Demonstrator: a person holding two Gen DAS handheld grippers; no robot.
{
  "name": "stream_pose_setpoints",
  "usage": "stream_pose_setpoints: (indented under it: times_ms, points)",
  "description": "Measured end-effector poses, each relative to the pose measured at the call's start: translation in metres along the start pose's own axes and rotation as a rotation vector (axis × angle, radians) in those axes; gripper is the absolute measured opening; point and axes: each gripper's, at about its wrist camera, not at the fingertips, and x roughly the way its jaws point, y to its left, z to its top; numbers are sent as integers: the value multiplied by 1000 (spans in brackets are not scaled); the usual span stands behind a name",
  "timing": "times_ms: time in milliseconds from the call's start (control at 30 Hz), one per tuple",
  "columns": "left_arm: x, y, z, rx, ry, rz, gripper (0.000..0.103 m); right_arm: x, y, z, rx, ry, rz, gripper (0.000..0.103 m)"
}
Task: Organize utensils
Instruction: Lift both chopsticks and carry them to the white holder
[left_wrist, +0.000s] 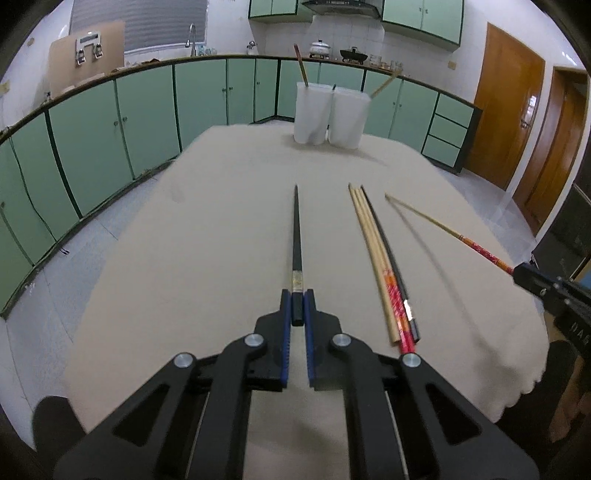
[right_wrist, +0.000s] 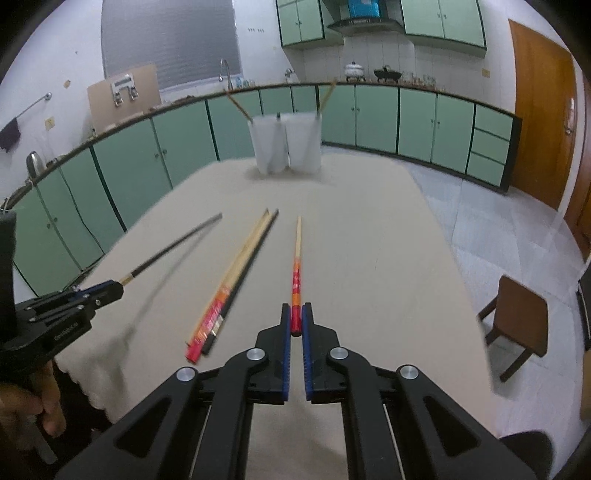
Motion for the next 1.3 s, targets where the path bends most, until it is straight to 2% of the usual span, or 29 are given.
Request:
stream_pose_setpoints:
  times_ms: [267, 433, 600, 733, 1133, 1300]
  points:
    - [-47, -1, 41, 21, -64, -23, 6, -41, 6, 57, -68, -70, 25, 6]
    - [-68, 0, 71, 35, -79, -53, 6, -52, 10, 94, -139, -68, 39, 6]
    - [-83, -1, 99, 66, -97, -71, 6, -48, 10, 126, -167, -24, 65, 6]
    - [-84, 2, 115, 65, -80, -109, 6, -39, 6, 146, -165, 15, 82, 6]
    - [-76, 10, 143, 92, -23, -155, 6, -33, 10, 170, -215, 106, 101, 6]
    - [-76, 9, 167, 107, -8, -183, 6, -34, 8, 196, -209, 136, 124, 6]
